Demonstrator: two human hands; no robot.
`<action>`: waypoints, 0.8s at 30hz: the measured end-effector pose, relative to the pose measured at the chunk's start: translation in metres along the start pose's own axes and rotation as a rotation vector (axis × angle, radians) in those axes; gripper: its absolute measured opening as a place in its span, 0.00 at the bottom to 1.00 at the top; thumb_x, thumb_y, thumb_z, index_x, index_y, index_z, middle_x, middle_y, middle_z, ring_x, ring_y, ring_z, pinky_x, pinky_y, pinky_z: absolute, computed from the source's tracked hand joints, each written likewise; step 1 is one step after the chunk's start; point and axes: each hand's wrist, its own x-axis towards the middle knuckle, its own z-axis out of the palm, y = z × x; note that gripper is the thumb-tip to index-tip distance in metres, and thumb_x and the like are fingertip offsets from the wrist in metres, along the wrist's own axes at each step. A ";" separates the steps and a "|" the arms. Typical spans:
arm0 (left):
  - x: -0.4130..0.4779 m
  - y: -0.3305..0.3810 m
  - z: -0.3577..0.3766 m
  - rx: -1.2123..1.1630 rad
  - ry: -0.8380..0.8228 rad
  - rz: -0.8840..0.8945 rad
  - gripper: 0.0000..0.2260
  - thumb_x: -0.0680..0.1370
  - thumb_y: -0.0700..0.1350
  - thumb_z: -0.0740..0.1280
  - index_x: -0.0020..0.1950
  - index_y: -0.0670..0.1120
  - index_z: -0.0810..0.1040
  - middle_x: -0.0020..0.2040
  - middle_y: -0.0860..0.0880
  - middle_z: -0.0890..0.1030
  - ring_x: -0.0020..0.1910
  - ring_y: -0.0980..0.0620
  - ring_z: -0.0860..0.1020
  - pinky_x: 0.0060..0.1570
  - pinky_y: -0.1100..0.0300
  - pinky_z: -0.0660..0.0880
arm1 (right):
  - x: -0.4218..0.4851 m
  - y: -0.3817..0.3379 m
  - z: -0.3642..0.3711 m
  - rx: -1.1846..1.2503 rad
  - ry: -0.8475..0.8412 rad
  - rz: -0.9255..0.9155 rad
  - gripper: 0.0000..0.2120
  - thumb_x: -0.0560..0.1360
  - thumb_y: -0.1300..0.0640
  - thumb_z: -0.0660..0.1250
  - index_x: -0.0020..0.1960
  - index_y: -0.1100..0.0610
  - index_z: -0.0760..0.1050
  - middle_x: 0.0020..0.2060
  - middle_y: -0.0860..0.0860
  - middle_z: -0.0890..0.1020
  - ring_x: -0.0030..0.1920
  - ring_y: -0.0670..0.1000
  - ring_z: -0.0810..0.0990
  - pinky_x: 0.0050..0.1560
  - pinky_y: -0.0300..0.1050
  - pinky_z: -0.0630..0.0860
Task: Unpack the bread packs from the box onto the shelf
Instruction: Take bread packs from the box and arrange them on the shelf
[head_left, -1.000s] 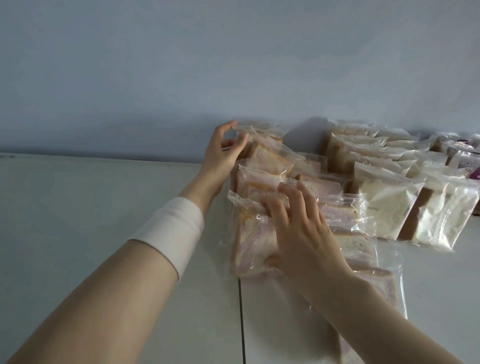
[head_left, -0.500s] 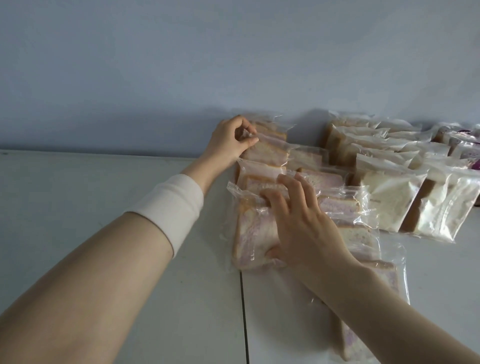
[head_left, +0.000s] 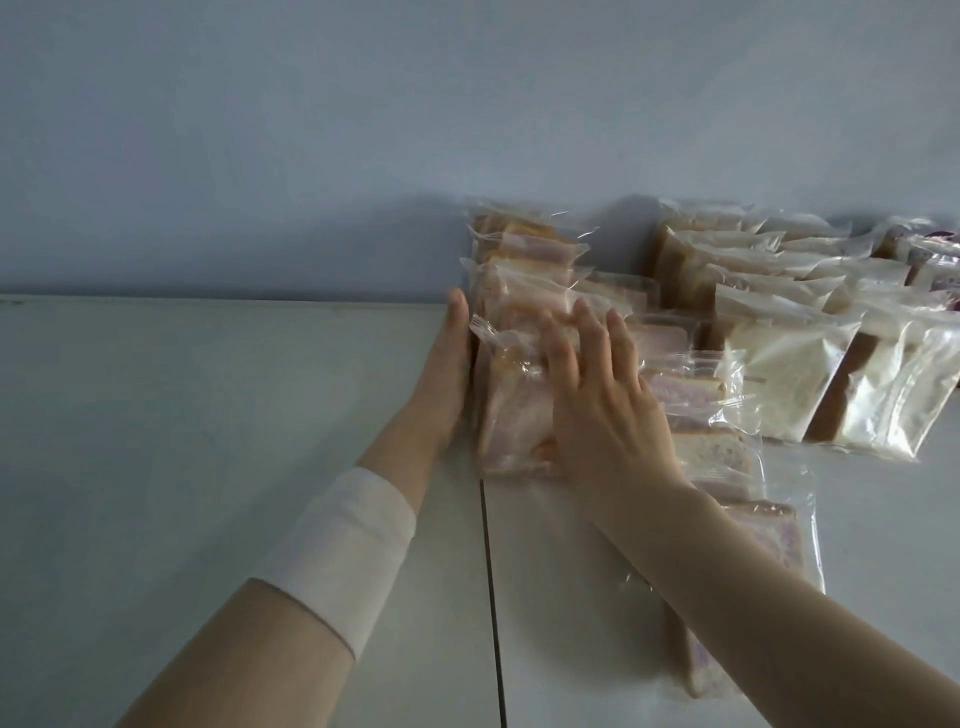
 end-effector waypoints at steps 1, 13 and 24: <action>-0.002 -0.005 0.005 -0.082 -0.038 -0.055 0.32 0.75 0.68 0.48 0.65 0.49 0.74 0.62 0.43 0.78 0.62 0.46 0.76 0.60 0.52 0.74 | 0.002 -0.001 0.000 0.009 -0.008 -0.002 0.37 0.77 0.63 0.57 0.75 0.56 0.34 0.75 0.60 0.41 0.74 0.65 0.40 0.72 0.54 0.57; -0.018 -0.017 0.012 0.011 0.334 0.274 0.34 0.73 0.68 0.49 0.73 0.49 0.64 0.71 0.46 0.69 0.70 0.49 0.67 0.71 0.45 0.61 | 0.010 0.002 -0.008 0.196 -0.112 0.065 0.48 0.72 0.70 0.63 0.74 0.48 0.30 0.71 0.63 0.28 0.74 0.66 0.43 0.68 0.53 0.66; -0.016 -0.027 0.031 0.363 0.667 0.511 0.25 0.78 0.54 0.48 0.65 0.43 0.74 0.62 0.46 0.78 0.63 0.52 0.74 0.64 0.59 0.69 | 0.015 0.012 -0.003 0.154 -0.058 -0.119 0.42 0.74 0.67 0.62 0.75 0.58 0.35 0.73 0.63 0.36 0.73 0.63 0.57 0.67 0.48 0.66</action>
